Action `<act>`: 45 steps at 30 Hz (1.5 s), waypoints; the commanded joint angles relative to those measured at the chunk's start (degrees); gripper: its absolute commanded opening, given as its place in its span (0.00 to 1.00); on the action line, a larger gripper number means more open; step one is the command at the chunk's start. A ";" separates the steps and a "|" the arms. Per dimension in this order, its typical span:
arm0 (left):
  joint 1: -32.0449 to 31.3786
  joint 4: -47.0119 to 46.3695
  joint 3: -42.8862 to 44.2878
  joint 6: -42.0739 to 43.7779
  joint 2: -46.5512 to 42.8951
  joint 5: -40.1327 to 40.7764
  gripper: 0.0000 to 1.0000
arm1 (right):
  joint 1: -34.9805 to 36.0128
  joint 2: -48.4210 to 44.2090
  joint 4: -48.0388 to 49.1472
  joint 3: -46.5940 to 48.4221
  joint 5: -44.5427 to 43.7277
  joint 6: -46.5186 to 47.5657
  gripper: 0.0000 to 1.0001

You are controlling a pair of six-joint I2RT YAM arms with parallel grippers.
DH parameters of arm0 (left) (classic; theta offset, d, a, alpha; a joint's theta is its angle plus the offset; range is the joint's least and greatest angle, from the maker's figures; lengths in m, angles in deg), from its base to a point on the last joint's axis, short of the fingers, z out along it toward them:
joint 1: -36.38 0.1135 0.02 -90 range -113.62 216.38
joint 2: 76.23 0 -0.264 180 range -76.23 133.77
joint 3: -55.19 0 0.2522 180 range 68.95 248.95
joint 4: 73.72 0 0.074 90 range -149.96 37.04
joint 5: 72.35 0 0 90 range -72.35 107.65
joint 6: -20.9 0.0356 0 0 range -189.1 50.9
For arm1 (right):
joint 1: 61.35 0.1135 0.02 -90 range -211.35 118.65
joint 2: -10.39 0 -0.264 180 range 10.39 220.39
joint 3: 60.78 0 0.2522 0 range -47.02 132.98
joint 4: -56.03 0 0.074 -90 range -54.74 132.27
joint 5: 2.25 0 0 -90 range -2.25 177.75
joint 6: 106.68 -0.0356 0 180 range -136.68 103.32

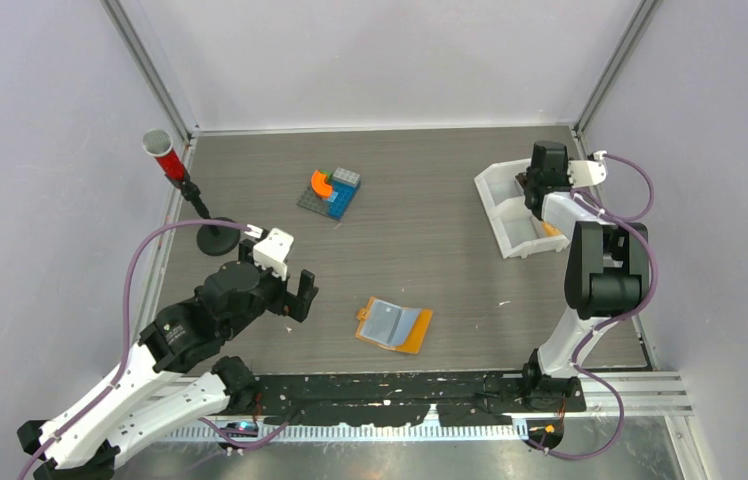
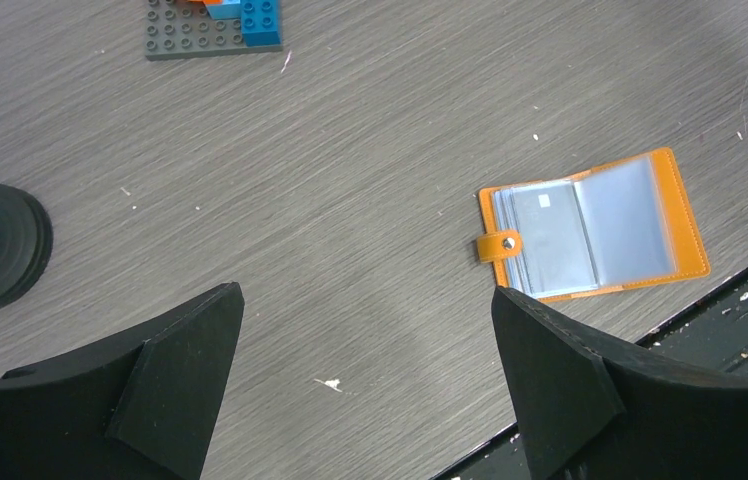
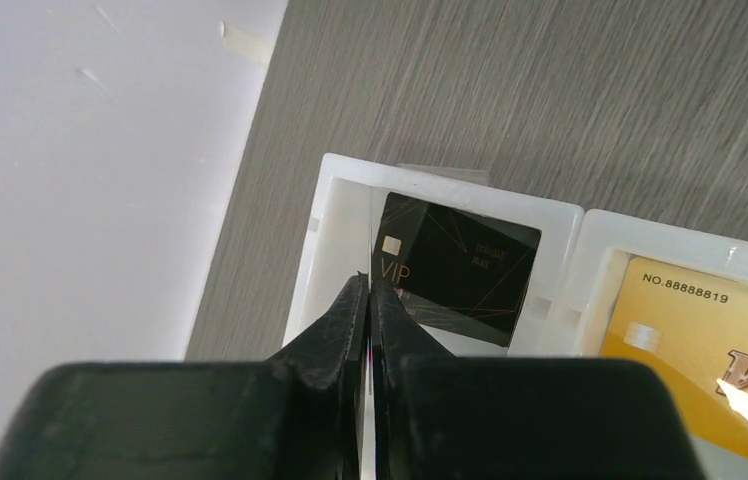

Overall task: Take the credit cards out of the card holder
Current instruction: Place the credit card in the storage box.

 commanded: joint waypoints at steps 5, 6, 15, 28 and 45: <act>-0.21 -1.77 -0.05 0.50 0.72 1.07 0.99 | -2.44 1.74 1.81 1.81 3.83 -0.84 0.11; -0.21 -1.77 0.03 0.50 0.85 1.18 0.99 | -2.56 1.93 1.74 1.97 4.27 -0.86 0.12; -0.21 -1.68 0.48 0.50 2.08 1.24 0.99 | -2.95 4.10 -0.05 4.91 6.16 -0.07 0.19; -0.21 -0.96 2.26 2.30 2.78 4.00 0.99 | -3.04 4.26 -3.83 8.00 3.60 1.68 0.29; -0.21 -0.89 2.59 1.69 4.01 3.34 0.99 | -3.12 4.21 -6.01 8.42 0.81 4.60 0.33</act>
